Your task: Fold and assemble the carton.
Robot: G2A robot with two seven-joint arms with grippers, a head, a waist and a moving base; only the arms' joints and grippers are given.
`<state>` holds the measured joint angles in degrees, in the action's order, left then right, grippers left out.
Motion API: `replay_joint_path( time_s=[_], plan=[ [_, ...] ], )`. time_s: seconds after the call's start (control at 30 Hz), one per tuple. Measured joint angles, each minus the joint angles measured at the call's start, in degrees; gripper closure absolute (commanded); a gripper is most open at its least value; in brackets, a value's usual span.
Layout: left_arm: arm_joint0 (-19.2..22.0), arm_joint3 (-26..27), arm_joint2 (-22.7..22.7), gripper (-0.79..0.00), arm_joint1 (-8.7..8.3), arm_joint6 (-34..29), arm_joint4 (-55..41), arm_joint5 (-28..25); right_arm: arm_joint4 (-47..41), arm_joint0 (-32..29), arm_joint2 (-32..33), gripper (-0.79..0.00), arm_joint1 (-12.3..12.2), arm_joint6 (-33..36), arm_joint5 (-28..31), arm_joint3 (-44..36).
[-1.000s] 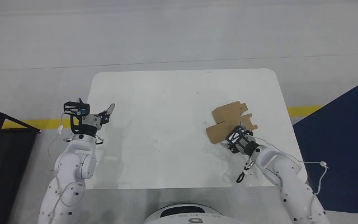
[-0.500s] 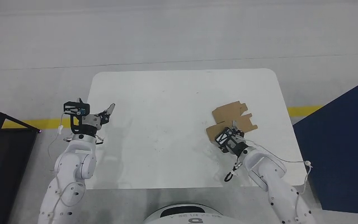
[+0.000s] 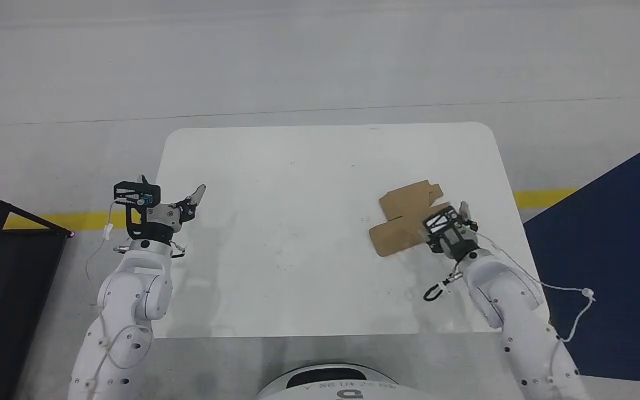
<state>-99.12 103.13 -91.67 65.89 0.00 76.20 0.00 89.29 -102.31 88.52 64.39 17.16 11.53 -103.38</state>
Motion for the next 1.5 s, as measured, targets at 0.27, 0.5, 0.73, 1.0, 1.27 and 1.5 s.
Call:
replay_joint_path(
  time_s=[0.27,0.5,0.73,1.0,1.27,1.5],
  plan=[
    [0.0,0.0,0.0,-0.785,0.0,0.0,0.0,0.0,-4.0,0.5,-3.4,-0.785,0.7,3.6,-0.8,-3.5],
    [0.0,0.0,0.0,-0.785,0.0,0.0,0.0,0.0,-5.3,10.5,-13.1,-0.785,2.4,10.8,-5.2,2.0],
    [0.0,0.0,0.0,-0.785,0.0,0.0,0.0,0.0,-4.8,17.3,-19.4,-0.785,3.8,16.1,-9.8,7.5],
    [0.0,0.0,0.0,-0.785,0.0,0.0,0.0,0.0,-2.3,17.4,-18.9,-0.785,3.6,20.9,-7.5,7.8],
    [0.0,0.0,0.0,-0.785,0.0,0.0,0.0,0.0,-1.2,11.0,-12.4,-0.785,2.1,25.3,-0.3,2.0],
    [0.0,0.0,0.0,-0.785,0.0,0.0,0.0,0.0,-9.9,2.2,-1.4,-0.785,0.7,18.5,6.2,-5.3]
  ],
)
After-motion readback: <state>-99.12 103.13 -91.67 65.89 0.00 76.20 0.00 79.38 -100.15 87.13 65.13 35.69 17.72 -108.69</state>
